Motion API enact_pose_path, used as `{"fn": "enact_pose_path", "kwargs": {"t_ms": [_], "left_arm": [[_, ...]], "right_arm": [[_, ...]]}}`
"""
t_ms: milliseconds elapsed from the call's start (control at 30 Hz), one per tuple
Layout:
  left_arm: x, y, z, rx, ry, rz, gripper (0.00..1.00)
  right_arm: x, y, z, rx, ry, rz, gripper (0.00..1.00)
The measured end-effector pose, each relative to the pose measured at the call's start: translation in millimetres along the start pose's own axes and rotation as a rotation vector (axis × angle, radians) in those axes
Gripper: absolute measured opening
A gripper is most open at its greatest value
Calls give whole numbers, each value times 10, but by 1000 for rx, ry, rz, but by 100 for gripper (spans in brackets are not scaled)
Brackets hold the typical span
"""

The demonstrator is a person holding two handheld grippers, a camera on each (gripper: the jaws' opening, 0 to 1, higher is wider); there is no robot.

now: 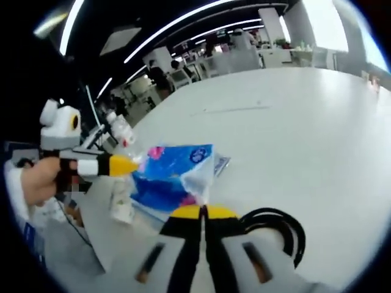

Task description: Arrange the tabletop items into an orderly group along one side of the table until the central work area is clear of visible clutter.

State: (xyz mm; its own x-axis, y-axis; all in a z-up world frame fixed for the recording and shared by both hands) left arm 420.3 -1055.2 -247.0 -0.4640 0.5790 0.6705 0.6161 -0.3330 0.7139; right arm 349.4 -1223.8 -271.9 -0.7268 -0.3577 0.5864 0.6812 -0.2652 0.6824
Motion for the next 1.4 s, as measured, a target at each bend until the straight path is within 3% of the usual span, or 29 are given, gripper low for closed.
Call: {"fn": "enact_pose_path", "kwargs": {"t_ms": [700,1067,1400], "left_arm": [[-577,516,-640,-77,-43,-33,0],[-916,603,-716,-69,-43,-3,0],[-1176,637,-697,-76,-27,41,0]], "right_arm": [[232,345,-830,-83,-49,-62,0],[128,460,-1172,-101,-58,-47,0],[-12,455,-1342,-113,-64,-13,0]]}}
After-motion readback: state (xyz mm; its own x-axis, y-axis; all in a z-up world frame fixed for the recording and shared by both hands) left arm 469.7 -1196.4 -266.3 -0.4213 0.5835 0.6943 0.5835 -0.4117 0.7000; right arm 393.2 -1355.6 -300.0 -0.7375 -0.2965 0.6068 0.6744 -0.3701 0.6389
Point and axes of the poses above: the point that each gripper's makers call its tool centre point, and the gripper's own axes: x roughly backward along the fingers, z roughly to its left, y roughly out of its top, the point moved 5 cm from there along x, roughly backward along the fingers, and after that the axes turned 5 degrees about -x, right-handed, at the moved point
